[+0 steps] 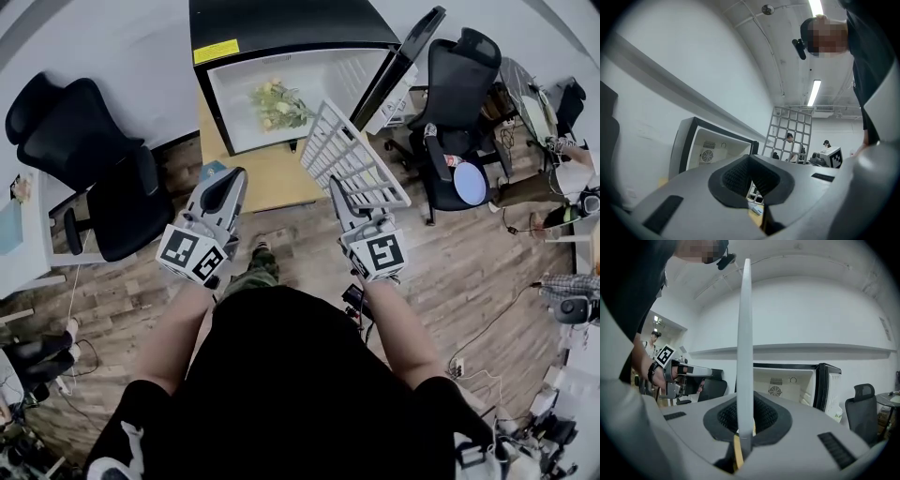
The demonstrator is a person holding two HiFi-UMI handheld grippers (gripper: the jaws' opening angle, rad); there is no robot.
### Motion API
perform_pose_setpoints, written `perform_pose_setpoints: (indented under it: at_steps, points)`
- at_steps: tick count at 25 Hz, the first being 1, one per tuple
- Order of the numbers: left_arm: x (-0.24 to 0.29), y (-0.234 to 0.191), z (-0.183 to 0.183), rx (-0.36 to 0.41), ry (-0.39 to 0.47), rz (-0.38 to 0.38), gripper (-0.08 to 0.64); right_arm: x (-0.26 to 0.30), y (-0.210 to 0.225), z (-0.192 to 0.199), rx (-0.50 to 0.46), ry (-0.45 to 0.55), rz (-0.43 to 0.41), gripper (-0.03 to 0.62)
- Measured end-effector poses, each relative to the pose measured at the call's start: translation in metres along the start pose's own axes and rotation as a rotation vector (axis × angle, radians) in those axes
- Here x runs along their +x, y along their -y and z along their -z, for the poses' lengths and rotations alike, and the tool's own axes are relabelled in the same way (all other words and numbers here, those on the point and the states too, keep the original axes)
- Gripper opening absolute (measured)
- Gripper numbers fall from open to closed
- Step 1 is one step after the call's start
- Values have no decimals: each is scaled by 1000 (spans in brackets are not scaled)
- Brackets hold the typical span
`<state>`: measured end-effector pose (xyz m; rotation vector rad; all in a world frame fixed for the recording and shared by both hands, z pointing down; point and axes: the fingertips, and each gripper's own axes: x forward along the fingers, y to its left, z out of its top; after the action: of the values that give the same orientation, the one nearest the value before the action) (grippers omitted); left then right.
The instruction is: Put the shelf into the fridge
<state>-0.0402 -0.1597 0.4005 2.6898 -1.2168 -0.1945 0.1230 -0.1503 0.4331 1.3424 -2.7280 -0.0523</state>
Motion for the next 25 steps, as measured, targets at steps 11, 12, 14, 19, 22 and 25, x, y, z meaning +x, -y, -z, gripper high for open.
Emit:
perform_pose_setpoints:
  at_steps: [11, 12, 14, 19, 22, 25]
  points:
    - [19, -17, 2, 3, -37, 37, 20, 22, 33, -6, 286, 104, 69, 37]
    - [20, -18, 1, 4, -37, 40, 20, 25, 34, -5, 318, 111, 72, 37]
    - [24, -22, -2, 7, -35, 45, 20, 29, 39, -4, 394, 125, 84, 37]
    - [30, -30, -8, 15, -28, 55, 20, 39, 49, 0, 527, 152, 119, 37]
    - [33, -36, -8, 14, -26, 54, 20, 44, 56, 3, 600, 171, 135, 37]
    - [35, -40, -9, 7, -23, 54, 20, 50, 63, 7, 687, 185, 159, 37]
